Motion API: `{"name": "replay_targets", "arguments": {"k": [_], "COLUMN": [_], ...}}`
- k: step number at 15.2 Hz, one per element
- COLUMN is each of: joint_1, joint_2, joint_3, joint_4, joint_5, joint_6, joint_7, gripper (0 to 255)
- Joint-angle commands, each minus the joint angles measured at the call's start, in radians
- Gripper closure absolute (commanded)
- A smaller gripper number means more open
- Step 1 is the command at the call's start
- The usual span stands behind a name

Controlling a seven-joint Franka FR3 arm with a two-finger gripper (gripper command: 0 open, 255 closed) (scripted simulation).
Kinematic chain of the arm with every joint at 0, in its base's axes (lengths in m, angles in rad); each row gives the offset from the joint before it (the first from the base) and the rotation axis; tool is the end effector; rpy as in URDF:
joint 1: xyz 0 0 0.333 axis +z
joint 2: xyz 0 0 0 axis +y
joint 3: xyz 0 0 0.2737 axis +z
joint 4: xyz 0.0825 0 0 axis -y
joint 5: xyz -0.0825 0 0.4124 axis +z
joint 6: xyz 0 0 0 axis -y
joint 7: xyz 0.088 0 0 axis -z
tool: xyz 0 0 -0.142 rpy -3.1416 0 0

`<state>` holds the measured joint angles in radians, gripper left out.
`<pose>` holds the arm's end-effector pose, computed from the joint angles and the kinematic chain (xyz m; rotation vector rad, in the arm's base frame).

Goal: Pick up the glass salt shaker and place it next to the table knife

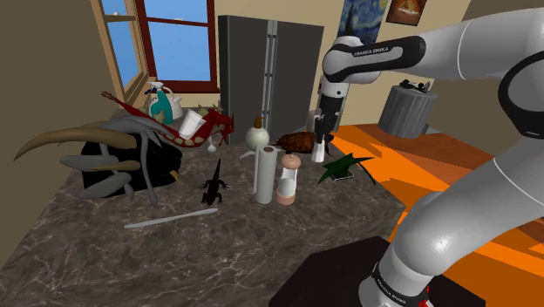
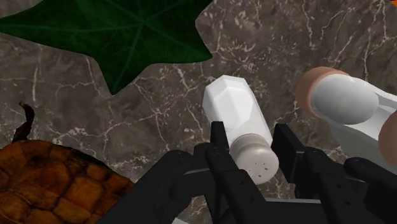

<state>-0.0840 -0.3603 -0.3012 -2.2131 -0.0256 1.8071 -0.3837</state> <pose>0.4459 -0.1854 0.4288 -3.0445 -0.0407 0.0406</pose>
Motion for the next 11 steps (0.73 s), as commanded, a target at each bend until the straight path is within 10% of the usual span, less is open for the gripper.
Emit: {"name": "replay_targets", "arguments": {"k": [1,11], "joint_1": [0.001,0.005], "joint_2": [-0.001,0.000], "joint_3": [0.002,0.009], "joint_4": [0.024,0.159], "joint_5": [0.001,0.005], "joint_6": [-0.025,-0.159], "joint_7": [0.002,0.010], "gripper": [255,255]}}
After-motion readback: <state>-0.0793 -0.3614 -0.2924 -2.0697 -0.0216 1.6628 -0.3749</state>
